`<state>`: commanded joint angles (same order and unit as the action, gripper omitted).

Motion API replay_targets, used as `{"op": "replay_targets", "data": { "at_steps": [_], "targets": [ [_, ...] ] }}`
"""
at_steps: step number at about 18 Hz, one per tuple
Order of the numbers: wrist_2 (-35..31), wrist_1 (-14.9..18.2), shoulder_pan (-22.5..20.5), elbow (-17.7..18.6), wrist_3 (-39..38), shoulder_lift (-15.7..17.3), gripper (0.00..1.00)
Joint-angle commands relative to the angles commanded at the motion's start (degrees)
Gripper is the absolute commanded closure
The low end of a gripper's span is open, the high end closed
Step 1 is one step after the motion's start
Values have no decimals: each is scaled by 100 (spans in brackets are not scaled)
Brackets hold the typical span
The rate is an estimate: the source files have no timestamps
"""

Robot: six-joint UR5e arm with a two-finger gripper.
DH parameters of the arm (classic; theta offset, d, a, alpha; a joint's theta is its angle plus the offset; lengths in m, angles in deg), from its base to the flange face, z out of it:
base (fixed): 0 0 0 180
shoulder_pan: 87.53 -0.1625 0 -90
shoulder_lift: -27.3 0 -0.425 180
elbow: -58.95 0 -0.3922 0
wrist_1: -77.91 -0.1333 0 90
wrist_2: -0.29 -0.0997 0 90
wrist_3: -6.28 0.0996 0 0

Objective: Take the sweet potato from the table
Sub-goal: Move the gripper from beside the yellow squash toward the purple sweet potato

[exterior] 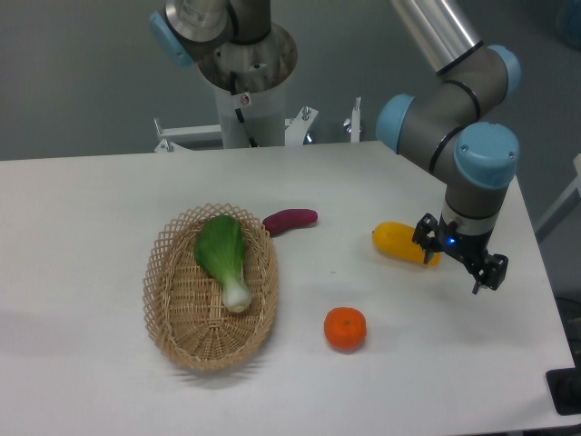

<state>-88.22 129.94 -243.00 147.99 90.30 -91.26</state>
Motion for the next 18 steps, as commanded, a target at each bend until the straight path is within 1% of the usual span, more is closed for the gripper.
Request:
{"op": "replay_targets", "data": {
  "at_steps": [5,9,10,12,17,18],
  "targets": [
    [0,26,0,0,0,9,0],
    [44,26,26,140,-9,52,0],
    [53,18,52,245,-9,79,0],
    [79,17,88,482,-26,237,0],
    [404,-9,272,1238,-53,676,0],
    [413,-17,299,1344,-27,738,0]
  ]
}}
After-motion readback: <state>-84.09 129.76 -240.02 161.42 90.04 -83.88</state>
